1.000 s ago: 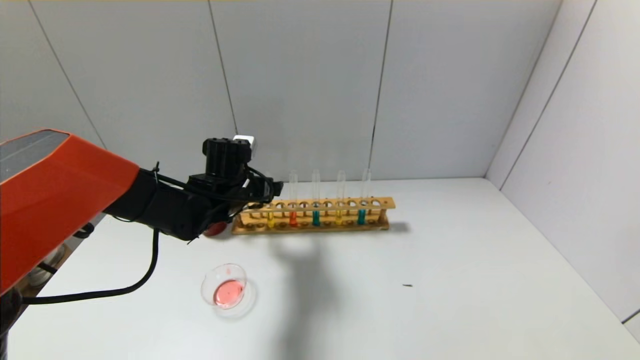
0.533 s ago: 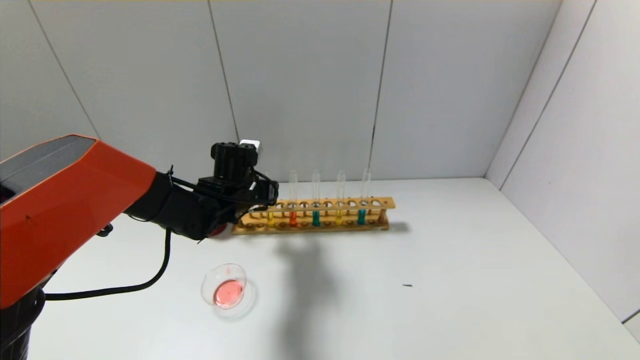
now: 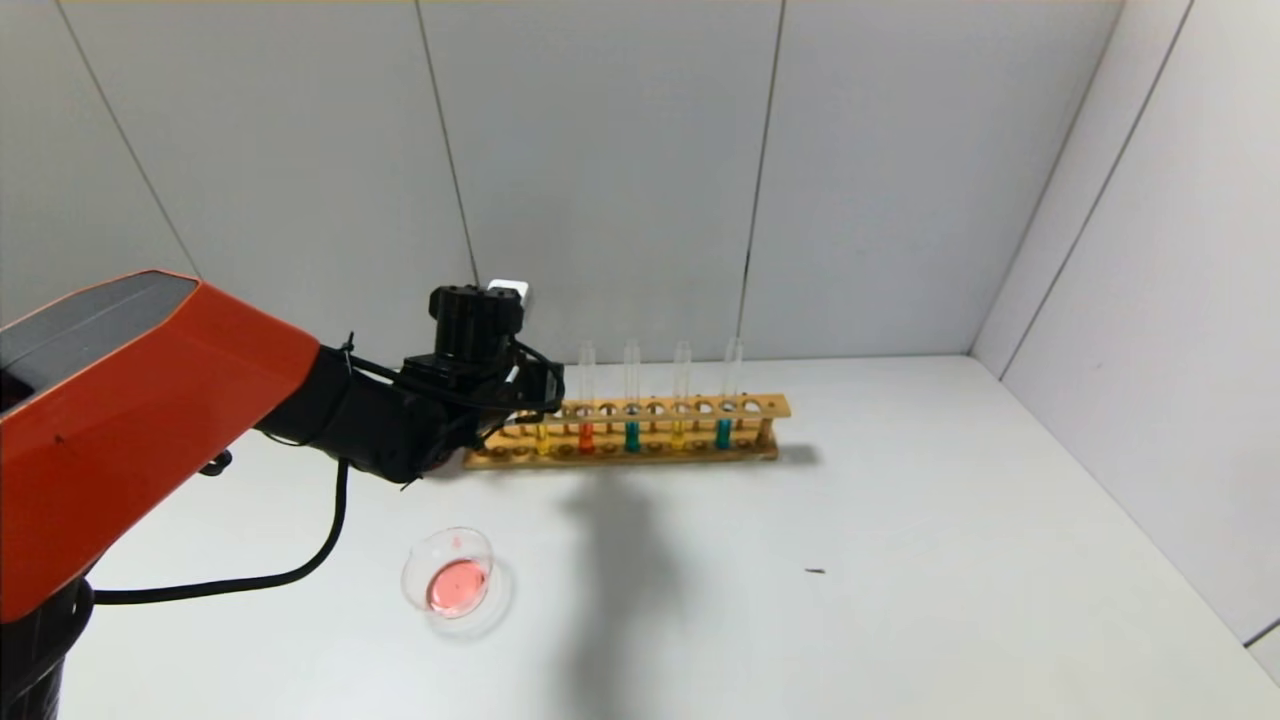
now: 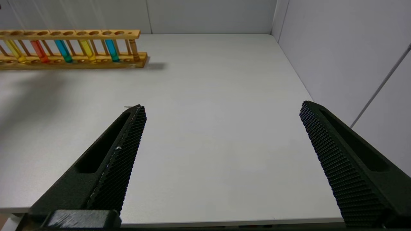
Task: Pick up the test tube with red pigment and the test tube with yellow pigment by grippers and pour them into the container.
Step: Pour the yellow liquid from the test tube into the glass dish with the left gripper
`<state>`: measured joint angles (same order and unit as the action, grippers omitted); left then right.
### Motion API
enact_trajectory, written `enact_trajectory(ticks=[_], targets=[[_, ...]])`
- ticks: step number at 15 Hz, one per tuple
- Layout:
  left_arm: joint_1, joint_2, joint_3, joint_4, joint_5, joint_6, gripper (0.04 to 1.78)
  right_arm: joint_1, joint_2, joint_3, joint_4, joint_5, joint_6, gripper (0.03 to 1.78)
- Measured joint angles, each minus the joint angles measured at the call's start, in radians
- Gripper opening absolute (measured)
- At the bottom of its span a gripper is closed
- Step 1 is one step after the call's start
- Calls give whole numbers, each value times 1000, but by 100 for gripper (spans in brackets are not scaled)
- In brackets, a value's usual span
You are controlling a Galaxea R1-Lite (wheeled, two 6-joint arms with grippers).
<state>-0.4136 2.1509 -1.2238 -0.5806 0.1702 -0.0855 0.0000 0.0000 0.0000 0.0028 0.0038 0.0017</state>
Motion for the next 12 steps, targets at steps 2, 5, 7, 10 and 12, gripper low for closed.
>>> enact_trajectory(ticks=[2, 5, 7, 10, 12], targets=[[-3, -15, 0, 1, 5, 3, 32, 0, 0, 0, 0, 0, 0, 175], [-5, -63, -17, 9, 19, 19, 32, 0, 0, 0, 0, 0, 0, 175], [-5, -108, -43, 22, 20, 65, 32, 0, 0, 0, 0, 0, 0, 175], [-5, -179, -81, 61, 21, 143, 32, 0, 0, 0, 0, 0, 0, 175], [-5, -228, -95, 96, 20, 157, 32, 0, 0, 0, 0, 0, 0, 175]])
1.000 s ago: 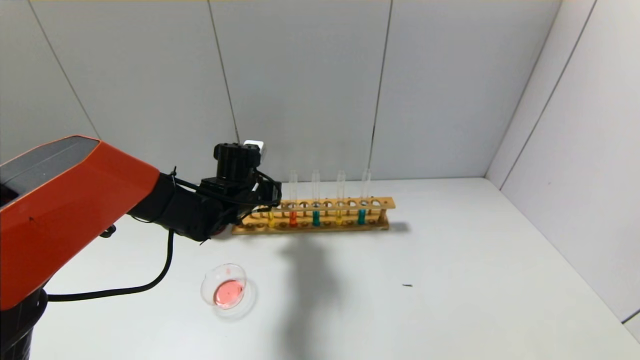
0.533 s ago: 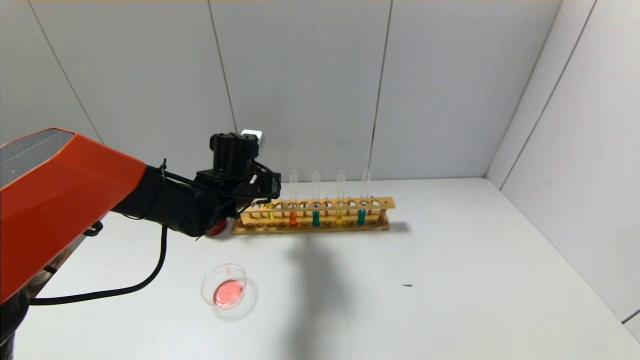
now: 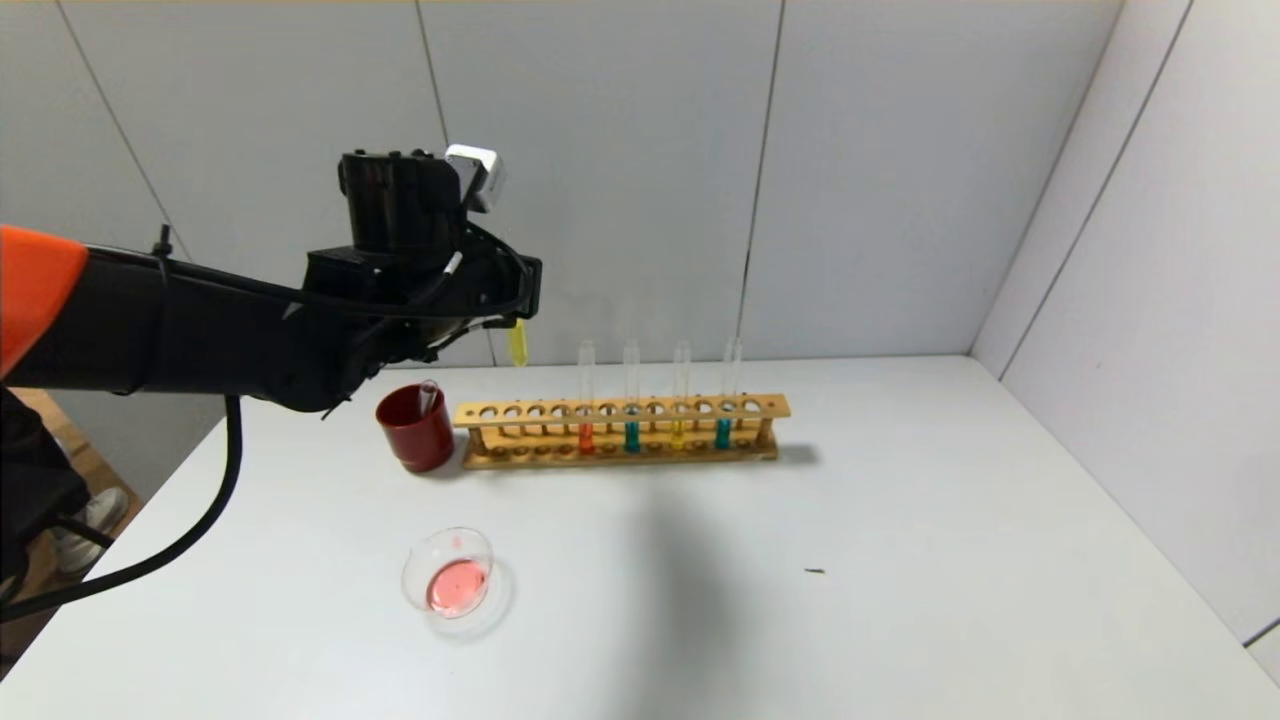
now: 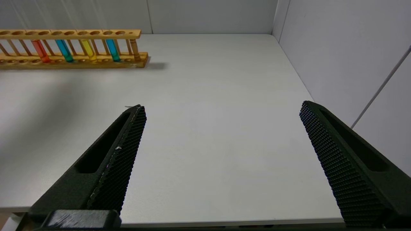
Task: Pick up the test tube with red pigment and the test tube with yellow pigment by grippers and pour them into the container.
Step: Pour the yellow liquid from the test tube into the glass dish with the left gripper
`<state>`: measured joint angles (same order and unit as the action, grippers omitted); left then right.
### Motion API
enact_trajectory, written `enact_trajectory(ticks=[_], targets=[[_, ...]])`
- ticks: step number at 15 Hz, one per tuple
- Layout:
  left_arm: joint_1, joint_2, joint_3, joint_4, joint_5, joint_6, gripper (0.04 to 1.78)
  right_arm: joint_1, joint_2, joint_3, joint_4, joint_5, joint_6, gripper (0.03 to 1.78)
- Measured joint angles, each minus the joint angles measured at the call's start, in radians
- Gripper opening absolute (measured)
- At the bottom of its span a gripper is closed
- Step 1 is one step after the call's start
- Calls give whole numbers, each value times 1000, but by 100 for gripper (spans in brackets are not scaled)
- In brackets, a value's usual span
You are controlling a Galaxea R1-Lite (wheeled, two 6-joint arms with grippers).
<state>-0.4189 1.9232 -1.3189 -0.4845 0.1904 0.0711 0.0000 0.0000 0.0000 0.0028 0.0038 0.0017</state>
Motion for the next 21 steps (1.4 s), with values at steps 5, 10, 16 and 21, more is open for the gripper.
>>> enact_trajectory(ticks=[5, 10, 16, 21], targets=[[1, -142, 99, 4, 2, 37, 32, 0, 0, 0, 0, 0, 0, 175], [17, -331, 407, -67, 1, 171, 32, 0, 0, 0, 0, 0, 0, 175], [133, -440, 769, -368, -137, 340, 32, 0, 0, 0, 0, 0, 0, 175], [222, -356, 998, -716, -391, 579, 32, 0, 0, 0, 0, 0, 0, 175]])
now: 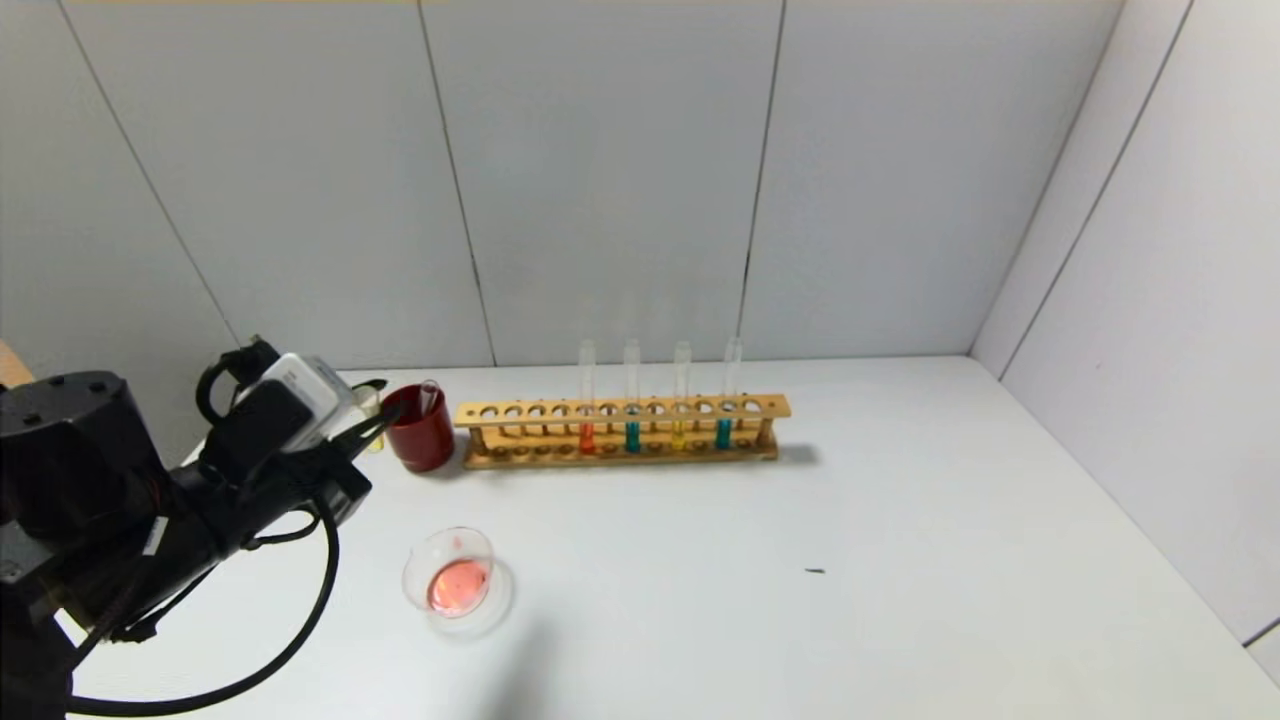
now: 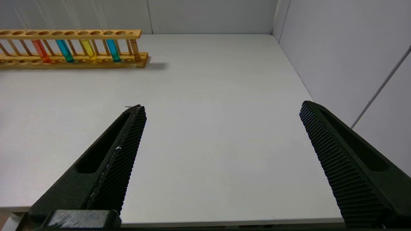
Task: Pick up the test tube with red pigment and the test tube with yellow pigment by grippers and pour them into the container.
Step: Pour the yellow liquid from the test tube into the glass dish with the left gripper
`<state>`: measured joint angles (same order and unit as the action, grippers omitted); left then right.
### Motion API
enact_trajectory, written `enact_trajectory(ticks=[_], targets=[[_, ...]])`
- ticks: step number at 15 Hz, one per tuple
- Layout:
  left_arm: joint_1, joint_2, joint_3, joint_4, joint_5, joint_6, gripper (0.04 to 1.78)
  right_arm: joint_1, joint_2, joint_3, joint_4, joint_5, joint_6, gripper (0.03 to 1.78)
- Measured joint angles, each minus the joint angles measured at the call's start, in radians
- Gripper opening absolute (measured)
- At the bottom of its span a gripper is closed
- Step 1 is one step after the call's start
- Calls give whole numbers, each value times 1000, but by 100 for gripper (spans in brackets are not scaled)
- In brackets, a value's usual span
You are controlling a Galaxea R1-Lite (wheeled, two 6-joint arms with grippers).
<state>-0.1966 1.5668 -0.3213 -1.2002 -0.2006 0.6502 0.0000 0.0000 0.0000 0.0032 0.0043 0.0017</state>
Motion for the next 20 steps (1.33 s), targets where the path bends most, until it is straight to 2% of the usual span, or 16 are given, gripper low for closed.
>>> enact_trajectory(ticks=[6, 10, 14, 16, 18, 20], targets=[[13, 233, 99, -283, -133, 215, 32, 0, 0, 0, 0, 0, 0, 175], [21, 274, 137, -294, -137, 304, 32, 0, 0, 0, 0, 0, 0, 175], [110, 275, 186, -300, -137, 413, 32, 0, 0, 0, 0, 0, 0, 175], [138, 273, 193, -319, -174, 487, 32, 0, 0, 0, 0, 0, 0, 175], [144, 272, 193, -321, -262, 546, 32, 0, 0, 0, 0, 0, 0, 175], [146, 274, 183, -321, -291, 589, 32, 0, 0, 0, 0, 0, 0, 175]])
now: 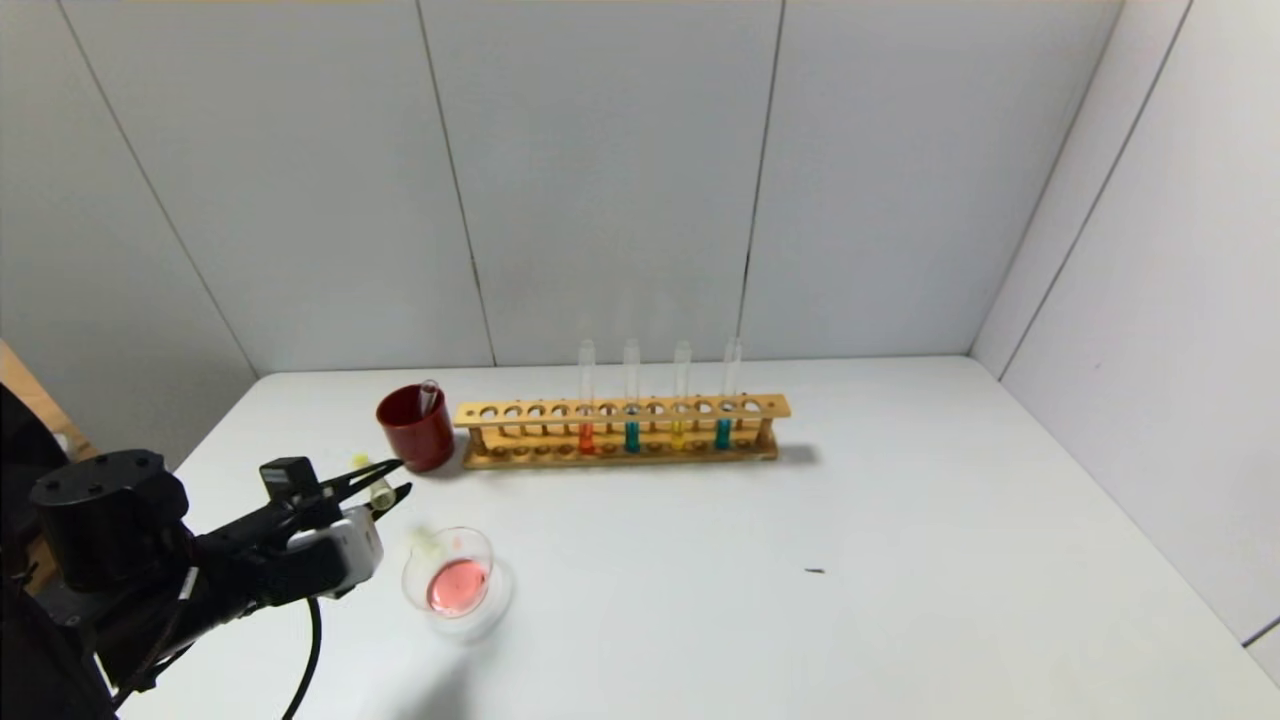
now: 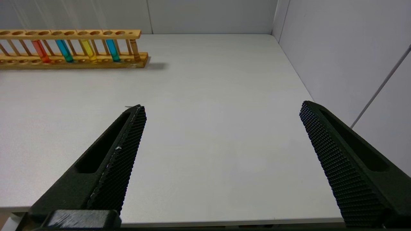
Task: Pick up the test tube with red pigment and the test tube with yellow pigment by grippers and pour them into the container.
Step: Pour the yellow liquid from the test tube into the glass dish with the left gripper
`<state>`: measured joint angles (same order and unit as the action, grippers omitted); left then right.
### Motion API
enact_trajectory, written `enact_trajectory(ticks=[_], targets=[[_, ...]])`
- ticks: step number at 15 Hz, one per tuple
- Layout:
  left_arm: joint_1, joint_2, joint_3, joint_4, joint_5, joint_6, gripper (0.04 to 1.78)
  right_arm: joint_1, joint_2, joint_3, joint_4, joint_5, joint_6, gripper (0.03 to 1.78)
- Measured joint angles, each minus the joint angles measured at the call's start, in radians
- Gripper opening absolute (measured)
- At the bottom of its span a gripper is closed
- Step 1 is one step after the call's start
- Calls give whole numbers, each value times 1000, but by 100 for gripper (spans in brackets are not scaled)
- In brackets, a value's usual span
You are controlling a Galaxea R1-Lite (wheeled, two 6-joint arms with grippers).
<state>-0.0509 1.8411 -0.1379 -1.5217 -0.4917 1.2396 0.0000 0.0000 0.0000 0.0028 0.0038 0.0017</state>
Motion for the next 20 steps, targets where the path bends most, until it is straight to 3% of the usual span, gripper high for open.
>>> enact_trajectory(ticks=[10, 20], targets=[[52, 37, -22, 29, -26, 262, 32, 0, 0, 0, 0, 0, 0, 175], [48, 106, -136, 69, -16, 381, 32, 0, 0, 0, 0, 0, 0, 175]])
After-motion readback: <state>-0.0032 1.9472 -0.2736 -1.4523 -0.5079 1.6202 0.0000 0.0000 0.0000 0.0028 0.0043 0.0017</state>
